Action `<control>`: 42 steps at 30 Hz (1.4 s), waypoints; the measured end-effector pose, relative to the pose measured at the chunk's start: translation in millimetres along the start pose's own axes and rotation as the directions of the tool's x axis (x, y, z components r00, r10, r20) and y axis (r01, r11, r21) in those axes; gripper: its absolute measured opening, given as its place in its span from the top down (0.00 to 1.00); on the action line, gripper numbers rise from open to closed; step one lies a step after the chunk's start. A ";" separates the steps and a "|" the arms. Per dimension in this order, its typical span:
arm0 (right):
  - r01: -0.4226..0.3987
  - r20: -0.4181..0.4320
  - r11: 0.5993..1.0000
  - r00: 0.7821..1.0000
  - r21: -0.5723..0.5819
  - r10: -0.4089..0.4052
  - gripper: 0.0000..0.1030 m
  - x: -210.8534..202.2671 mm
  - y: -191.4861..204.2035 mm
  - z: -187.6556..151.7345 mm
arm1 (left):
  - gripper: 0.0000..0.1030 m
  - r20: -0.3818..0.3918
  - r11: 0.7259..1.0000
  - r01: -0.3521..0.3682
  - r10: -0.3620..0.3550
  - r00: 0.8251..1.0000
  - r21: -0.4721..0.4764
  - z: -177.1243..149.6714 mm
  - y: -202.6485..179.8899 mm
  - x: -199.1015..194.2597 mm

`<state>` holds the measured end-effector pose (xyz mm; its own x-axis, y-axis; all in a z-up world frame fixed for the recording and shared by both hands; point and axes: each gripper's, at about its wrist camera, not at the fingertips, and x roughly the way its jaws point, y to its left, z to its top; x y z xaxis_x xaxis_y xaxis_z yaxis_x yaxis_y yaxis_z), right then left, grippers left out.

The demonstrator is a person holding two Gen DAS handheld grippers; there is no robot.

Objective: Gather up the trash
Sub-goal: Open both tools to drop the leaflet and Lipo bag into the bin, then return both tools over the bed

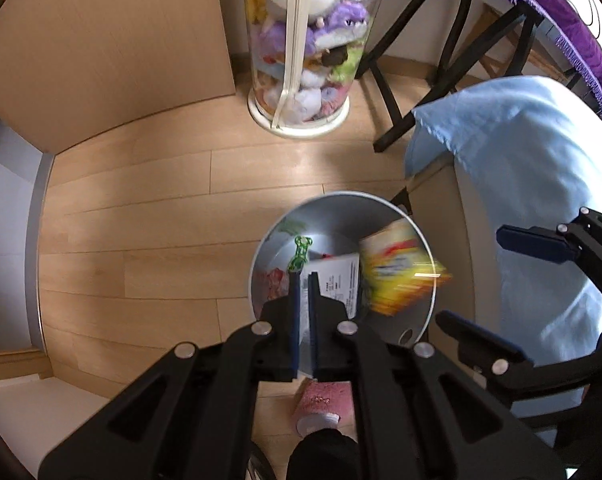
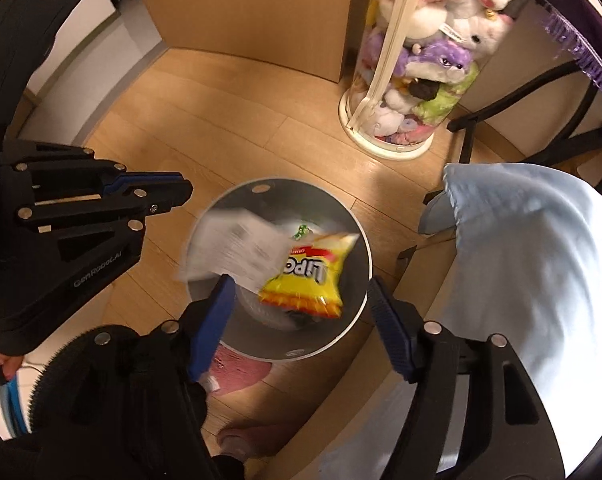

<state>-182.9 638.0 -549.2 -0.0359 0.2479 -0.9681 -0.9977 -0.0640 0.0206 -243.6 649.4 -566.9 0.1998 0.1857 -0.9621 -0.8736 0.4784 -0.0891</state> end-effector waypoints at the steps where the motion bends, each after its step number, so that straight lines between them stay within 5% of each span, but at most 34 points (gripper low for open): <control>1: 0.001 -0.006 1.000 1.000 -0.004 -0.001 0.36 0.8 1.2 -2.0 | 0.94 -0.004 1.000 -0.004 0.004 1.000 0.003 0.1 -0.8 1.5; 15: 0.021 0.009 0.998 1.000 0.063 -0.021 0.36 -39.3 -12.8 -16.1 | 0.91 -0.029 0.995 -0.080 0.082 0.996 0.064 6.9 -12.4 -24.7; 16: 0.024 0.014 0.997 1.000 0.079 -0.025 0.35 -46.7 -15.0 -17.4 | 0.87 -0.025 0.994 -0.085 0.087 0.996 0.076 9.2 -14.9 -30.8; 18: 0.036 0.028 0.993 0.999 0.109 -0.039 0.34 -61.9 -19.0 -20.1 | 0.45 0.000 0.990 -0.105 0.106 0.994 0.095 13.4 -20.4 -45.2; 20: 0.053 0.042 0.988 0.997 0.147 -0.059 0.33 -80.5 -24.1 -22.6 | 0.26 0.063 0.985 -0.133 0.126 0.990 0.113 18.5 -28.1 -66.7; 27: 0.094 0.077 0.942 0.989 0.323 -0.125 0.31 -146.3 -49.7 -34.4 | 0.26 0.129 0.962 -0.110 0.079 0.988 0.250 40.0 -66.5 -126.3; 36: 0.169 0.080 0.814 0.964 0.556 -0.255 0.31 -239.3 -87.3 -86.0 | 0.25 0.176 0.864 -0.056 -0.039 0.984 0.500 45.4 -157.5 -197.2; 42: 0.221 0.003 0.645 0.945 0.732 -0.327 0.31 -302.0 -103.0 -152.6 | 0.25 0.160 0.725 0.004 -0.158 0.974 0.688 27.2 -234.8 -243.7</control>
<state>-60.7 422.1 -297.1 0.2925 0.2578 -0.9208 -0.6926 0.7211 -0.0181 -75.1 515.2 -304.6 0.4035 0.2433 -0.8820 -0.3276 0.9385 0.1090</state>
